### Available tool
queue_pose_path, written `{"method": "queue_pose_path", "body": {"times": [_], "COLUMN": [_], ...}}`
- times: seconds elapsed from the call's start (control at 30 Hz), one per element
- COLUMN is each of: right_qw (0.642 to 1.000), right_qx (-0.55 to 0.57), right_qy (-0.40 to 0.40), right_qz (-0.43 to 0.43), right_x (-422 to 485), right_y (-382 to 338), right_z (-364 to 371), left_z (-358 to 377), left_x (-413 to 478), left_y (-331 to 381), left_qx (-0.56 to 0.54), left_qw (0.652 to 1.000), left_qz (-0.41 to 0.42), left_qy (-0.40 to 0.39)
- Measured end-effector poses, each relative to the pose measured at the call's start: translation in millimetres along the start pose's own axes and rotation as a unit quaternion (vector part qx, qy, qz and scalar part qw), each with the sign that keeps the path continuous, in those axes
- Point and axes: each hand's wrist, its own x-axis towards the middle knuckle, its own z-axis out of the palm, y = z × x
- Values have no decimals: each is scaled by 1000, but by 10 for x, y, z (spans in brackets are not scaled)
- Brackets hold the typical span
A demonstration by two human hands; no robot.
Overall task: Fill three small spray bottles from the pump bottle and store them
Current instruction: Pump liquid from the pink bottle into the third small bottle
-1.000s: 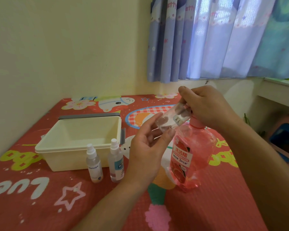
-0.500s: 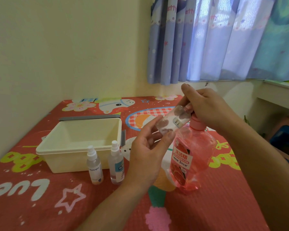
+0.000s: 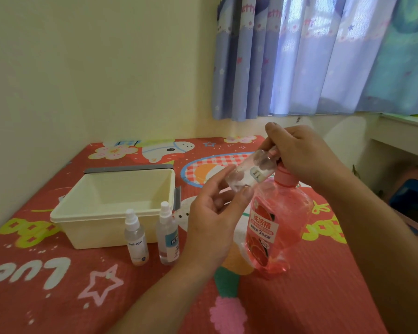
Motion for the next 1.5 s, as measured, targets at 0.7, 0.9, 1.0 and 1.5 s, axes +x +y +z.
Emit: {"method": "queue_pose_path", "body": {"times": [0.7,0.9,1.0,1.5], "right_qw": [994,996,995,967], "right_qx": [105,81,88,244], "right_qy": [-23,-21,-23,-65], "right_qz": [36,37,31,44], "right_x": [-67,-68,-59,-52], "right_y": [-85,-17,-46,19], "right_z": [-66,-30,-50,-65], "left_z": [6,4,-5,13], "left_x": [-17,-21,-24,-32], "left_y": [40,22,31,49], "left_qx": [-6,3,6,2], "left_qw": [1000,1000,1000,1000], "left_qz": [-6,-5,-5,-6], "left_qy": [8,12,12,6]}}
